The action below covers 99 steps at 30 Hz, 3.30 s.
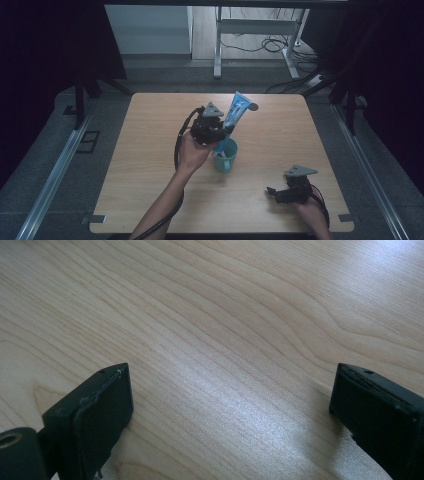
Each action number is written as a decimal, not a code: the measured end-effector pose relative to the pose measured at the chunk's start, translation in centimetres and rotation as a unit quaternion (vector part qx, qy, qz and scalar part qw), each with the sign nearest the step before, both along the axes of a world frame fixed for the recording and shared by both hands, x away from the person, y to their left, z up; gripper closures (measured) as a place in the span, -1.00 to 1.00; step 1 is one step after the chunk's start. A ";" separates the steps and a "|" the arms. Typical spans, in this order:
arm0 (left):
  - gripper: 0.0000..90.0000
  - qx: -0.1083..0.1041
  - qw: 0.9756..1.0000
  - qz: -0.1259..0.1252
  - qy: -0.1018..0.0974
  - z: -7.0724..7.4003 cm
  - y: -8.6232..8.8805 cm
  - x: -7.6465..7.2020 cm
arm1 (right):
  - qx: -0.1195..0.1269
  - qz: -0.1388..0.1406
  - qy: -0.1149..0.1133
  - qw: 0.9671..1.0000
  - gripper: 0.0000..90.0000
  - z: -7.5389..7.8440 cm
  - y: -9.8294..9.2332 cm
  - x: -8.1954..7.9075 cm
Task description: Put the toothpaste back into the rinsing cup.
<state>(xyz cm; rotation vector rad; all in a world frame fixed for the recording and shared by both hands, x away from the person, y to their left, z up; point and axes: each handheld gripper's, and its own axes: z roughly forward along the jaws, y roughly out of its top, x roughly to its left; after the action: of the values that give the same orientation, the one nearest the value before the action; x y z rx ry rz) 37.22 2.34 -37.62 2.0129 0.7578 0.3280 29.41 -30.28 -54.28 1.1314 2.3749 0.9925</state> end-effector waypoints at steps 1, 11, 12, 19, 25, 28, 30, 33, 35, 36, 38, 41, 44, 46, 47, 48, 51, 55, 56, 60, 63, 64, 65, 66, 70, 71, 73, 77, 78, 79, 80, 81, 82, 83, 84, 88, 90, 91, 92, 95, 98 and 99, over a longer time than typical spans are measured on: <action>0.62 -0.001 1.000 0.001 -0.002 0.0 -0.1 0.1 | 0.000 0.000 0.000 1.000 -0.92 0.0 0.0 0.0; 0.62 -0.011 1.000 0.009 -0.010 -1.1 -0.9 0.9 | 0.000 0.000 0.000 1.000 -0.92 0.0 0.0 0.0; 0.62 -0.011 1.000 0.010 -0.010 -1.2 -0.9 1.0 | 0.000 0.000 0.000 1.000 -0.92 0.0 0.0 0.0; 0.62 -0.009 1.000 0.015 -0.013 -2.1 -1.0 1.2 | 0.000 0.000 0.001 1.000 -0.92 0.0 0.0 0.0; 0.62 -0.009 1.000 0.015 -0.013 -2.9 -1.2 1.2 | 0.001 0.000 0.001 1.000 -0.92 0.0 0.0 0.0; 0.62 -0.006 1.000 0.016 -0.013 -3.3 -1.3 1.1 | 0.000 0.000 0.000 1.000 -0.92 0.0 0.0 0.0; 0.62 -0.006 1.000 0.016 -0.013 -3.7 -1.4 1.1 | 0.000 0.000 0.000 1.000 -0.92 0.0 0.0 0.0; 0.62 -0.006 1.000 0.015 -0.012 -4.1 -1.5 1.1 | 0.000 0.001 0.000 1.000 -0.92 0.0 0.0 0.0; 0.61 -0.006 1.000 0.016 -0.011 -4.4 -1.5 1.0 | 0.000 0.001 0.000 1.000 -0.92 0.0 0.0 0.0; 0.61 -0.006 1.000 0.016 -0.010 -4.6 -1.6 1.0 | 0.000 0.001 0.000 1.000 -0.92 0.0 0.0 0.0; 0.61 -0.006 1.000 0.016 -0.009 -4.9 -1.6 1.0 | 0.000 0.000 0.000 1.000 -0.92 0.0 0.0 0.0; 0.61 -0.006 1.000 0.017 -0.008 -5.3 -1.6 1.0 | 0.001 0.000 0.001 1.000 -0.92 0.0 0.0 0.0; 0.61 -0.008 1.000 0.019 -0.004 -5.6 -1.6 1.0 | 0.000 0.000 0.001 1.000 -0.92 0.0 0.0 0.0; 0.61 -0.010 1.000 0.021 -0.004 -5.8 -1.6 1.0 | 0.000 0.001 0.000 1.000 -0.92 0.0 0.0 0.0; 0.61 -0.011 1.000 0.021 -0.002 -5.9 -1.6 1.0 | 0.000 0.001 0.000 1.000 -0.92 0.0 0.0 0.0; 0.61 -0.011 1.000 0.020 -0.002 -6.0 -1.6 1.0 | 0.001 0.000 0.001 1.000 -0.92 0.0 0.0 0.0; 0.61 -0.012 1.000 0.021 -0.001 -6.3 -1.6 1.0 | 0.000 0.000 0.001 1.000 -0.92 0.0 0.0 0.0; 0.61 -0.015 1.000 0.024 0.003 -6.7 -1.6 0.9 | 0.000 0.000 0.000 1.000 -0.92 0.0 0.0 0.0; 0.61 -0.016 1.000 0.024 0.003 -6.8 -1.6 0.9 | 0.000 0.001 0.000 1.000 -0.92 0.0 0.0 0.0; 0.61 -0.017 1.000 0.024 0.004 -7.1 -1.6 0.9 | 0.000 0.001 0.000 1.000 -0.92 0.0 0.0 0.0; 0.61 -0.016 1.000 0.025 0.005 -7.3 -1.6 0.9 | 0.000 0.001 0.000 1.000 -0.92 0.0 0.0 0.0; 0.60 -0.017 1.000 0.025 0.005 -7.4 -1.6 0.8 | 0.000 0.001 0.000 1.000 -0.92 0.0 0.0 0.0; 0.60 -0.017 1.000 0.025 0.005 -7.4 -1.6 0.8 | 0.000 0.001 0.000 1.000 -0.92 0.0 0.0 0.0; 0.60 -0.017 1.000 0.026 0.005 -7.5 -1.6 0.8 | 0.000 0.000 0.001 1.000 -0.92 0.0 0.0 0.0; 0.60 -0.017 1.000 0.025 0.005 -7.7 -1.7 0.8 | 0.000 0.000 0.001 1.000 -0.92 0.0 0.0 0.0; 0.60 -0.017 1.000 0.025 0.005 -7.7 -1.7 0.8 | 0.000 0.001 0.000 1.000 -0.92 0.0 0.0 0.0; 0.59 -0.017 1.000 0.025 0.005 -7.8 -1.8 0.7 | 0.000 0.000 0.001 1.000 -0.92 0.0 0.0 0.0; 0.58 -0.017 1.000 0.024 0.005 -8.0 -1.8 0.7 | 0.000 0.000 0.001 1.000 -0.92 0.0 0.0 0.0; 0.58 -0.017 1.000 0.024 0.005 -8.0 -1.8 0.7 | 0.000 0.001 0.000 1.000 -0.92 0.0 0.0 0.0; 0.58 -0.017 1.000 0.024 0.005 -8.1 -1.8 0.7 | 0.000 0.000 0.001 1.000 -0.92 0.0 0.0 0.0; 0.58 -0.017 1.000 0.024 0.006 -8.1 -1.7 0.7 | 0.000 0.001 0.000 1.000 -0.92 0.0 0.0 0.0; 0.58 -0.016 1.000 0.024 0.007 -8.1 -1.6 0.7 | 0.000 0.001 0.000 1.000 -0.92 0.0 0.0 0.0; 0.57 -0.016 1.000 0.024 0.008 -8.2 -1.6 0.7 | 0.000 0.000 0.001 1.000 -0.92 0.0 0.0 0.0; 0.57 -0.016 1.000 0.024 0.009 -8.2 -1.5 0.7 | 0.000 0.001 0.000 1.000 -0.92 0.0 0.0 0.0; 0.57 -0.017 1.000 0.024 0.010 -8.3 -1.4 0.8 | 0.000 0.001 0.000 1.000 -0.92 0.0 0.0 0.0; 0.56 -0.018 0.999 0.025 0.015 -8.4 -1.4 0.7 | 0.000 0.001 0.000 1.000 -0.92 0.0 0.0 0.0; 0.56 -0.016 0.999 0.024 0.016 -8.5 -1.3 0.7 | 0.000 0.001 0.000 1.000 -0.92 0.0 0.0 0.0; 0.56 -0.016 0.999 0.024 0.016 -8.5 -1.3 0.7 | 0.000 0.001 0.000 1.000 -0.92 0.0 0.0 0.0; 0.56 -0.015 0.999 0.023 0.016 -8.5 -1.3 0.7 | 0.000 0.001 0.000 1.000 -0.92 0.0 0.0 0.0; 0.56 -0.012 1.000 0.022 0.016 -8.6 -1.2 0.7 | 0.000 0.001 0.000 1.000 -0.92 0.0 0.0 0.0; 0.55 -0.008 1.000 0.021 0.018 -8.8 -1.2 0.6 | 0.000 0.001 0.000 1.000 -0.92 0.0 0.0 0.0; 0.55 -0.007 1.000 0.021 0.019 -8.8 -1.2 0.6 | 0.000 0.000 0.000 1.000 -0.92 0.0 0.0 0.0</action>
<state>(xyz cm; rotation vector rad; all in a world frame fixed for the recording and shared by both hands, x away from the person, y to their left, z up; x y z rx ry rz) 37.85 1.14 -46.43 1.9969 0.8251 0.3089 29.41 -30.30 -54.28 1.1316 2.3758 0.9929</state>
